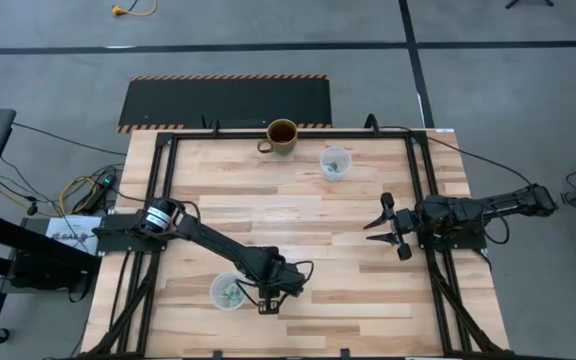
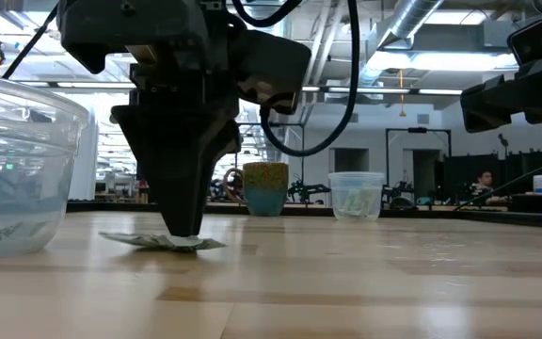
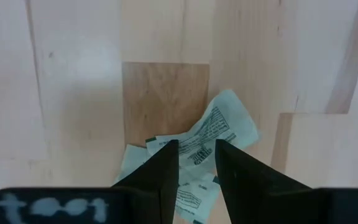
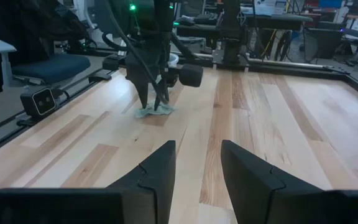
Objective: Pick and place items into bin
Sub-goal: Put the right stevia packet into the bottom transparent bin
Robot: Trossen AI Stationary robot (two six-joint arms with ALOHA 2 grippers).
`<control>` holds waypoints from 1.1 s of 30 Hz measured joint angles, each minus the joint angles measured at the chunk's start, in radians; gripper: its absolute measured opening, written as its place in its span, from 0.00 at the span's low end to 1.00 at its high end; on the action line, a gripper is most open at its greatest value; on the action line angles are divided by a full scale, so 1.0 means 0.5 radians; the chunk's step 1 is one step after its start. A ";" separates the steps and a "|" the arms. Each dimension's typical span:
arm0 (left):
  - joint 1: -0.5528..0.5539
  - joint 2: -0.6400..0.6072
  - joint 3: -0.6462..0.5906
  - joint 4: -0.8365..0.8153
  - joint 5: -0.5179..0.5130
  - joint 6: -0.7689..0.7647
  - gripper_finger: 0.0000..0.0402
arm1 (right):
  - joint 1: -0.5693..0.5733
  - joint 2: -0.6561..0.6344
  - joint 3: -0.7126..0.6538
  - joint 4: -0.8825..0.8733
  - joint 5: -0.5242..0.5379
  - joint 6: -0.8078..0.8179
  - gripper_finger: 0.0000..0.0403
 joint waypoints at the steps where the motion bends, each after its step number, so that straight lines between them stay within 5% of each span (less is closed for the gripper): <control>1: -0.001 0.000 0.000 0.001 0.001 0.008 0.24 | 0.000 0.000 0.000 0.000 -0.001 0.000 0.31; 13: -0.001 0.000 -0.001 0.014 -0.004 0.042 0.01 | 0.000 0.000 0.000 -0.008 -0.001 0.000 0.31; 33: 0.000 0.000 -0.002 0.027 0.049 0.143 0.01 | 0.001 0.000 -0.001 -0.008 0.000 0.000 0.31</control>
